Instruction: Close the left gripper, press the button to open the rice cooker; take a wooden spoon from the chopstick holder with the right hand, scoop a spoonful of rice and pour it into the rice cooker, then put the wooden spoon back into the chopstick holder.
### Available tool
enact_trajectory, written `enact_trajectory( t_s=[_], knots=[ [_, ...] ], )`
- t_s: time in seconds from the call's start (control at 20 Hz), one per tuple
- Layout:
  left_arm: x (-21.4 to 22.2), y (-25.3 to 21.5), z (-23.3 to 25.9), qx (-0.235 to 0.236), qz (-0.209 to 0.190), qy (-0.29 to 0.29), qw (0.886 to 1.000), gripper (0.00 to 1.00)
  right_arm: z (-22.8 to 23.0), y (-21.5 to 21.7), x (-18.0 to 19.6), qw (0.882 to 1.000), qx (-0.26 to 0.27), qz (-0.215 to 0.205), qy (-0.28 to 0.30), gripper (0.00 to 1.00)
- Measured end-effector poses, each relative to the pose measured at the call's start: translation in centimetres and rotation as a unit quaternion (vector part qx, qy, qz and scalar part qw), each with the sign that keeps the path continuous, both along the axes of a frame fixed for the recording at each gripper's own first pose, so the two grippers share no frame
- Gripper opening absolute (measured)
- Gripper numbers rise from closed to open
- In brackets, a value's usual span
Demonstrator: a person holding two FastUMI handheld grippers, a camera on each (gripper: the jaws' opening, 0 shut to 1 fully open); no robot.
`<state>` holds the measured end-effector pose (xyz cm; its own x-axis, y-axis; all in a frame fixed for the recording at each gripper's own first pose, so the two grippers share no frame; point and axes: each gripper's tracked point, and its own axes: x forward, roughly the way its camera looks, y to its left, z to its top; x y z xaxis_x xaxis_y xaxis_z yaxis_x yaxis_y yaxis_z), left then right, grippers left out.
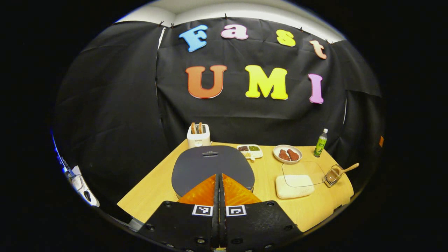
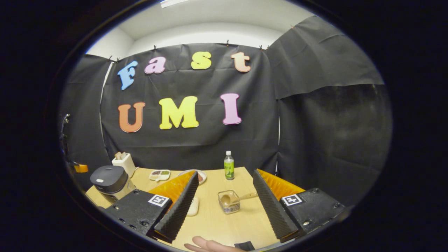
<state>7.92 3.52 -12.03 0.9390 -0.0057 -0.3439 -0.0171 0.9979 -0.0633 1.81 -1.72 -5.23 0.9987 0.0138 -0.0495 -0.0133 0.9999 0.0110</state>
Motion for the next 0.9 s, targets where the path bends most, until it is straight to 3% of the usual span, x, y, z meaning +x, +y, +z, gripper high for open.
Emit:
enact_trajectory(
  t_s=[0.2, 0.9],
  knots=[
    [1.5, 0.1, -2.7, -0.016, 0.002, 0.035, 0.999, 0.00, -1.1, 0.2, 0.4, 1.000, -0.011, 0.004, 0.008, 1.00],
    [2.8, -0.2, -6.1, -0.006, -0.010, 0.066, 0.998, 0.00, -1.0, 0.5, 0.5, 1.000, -0.027, 0.010, 0.005, 0.99]
  ],
)
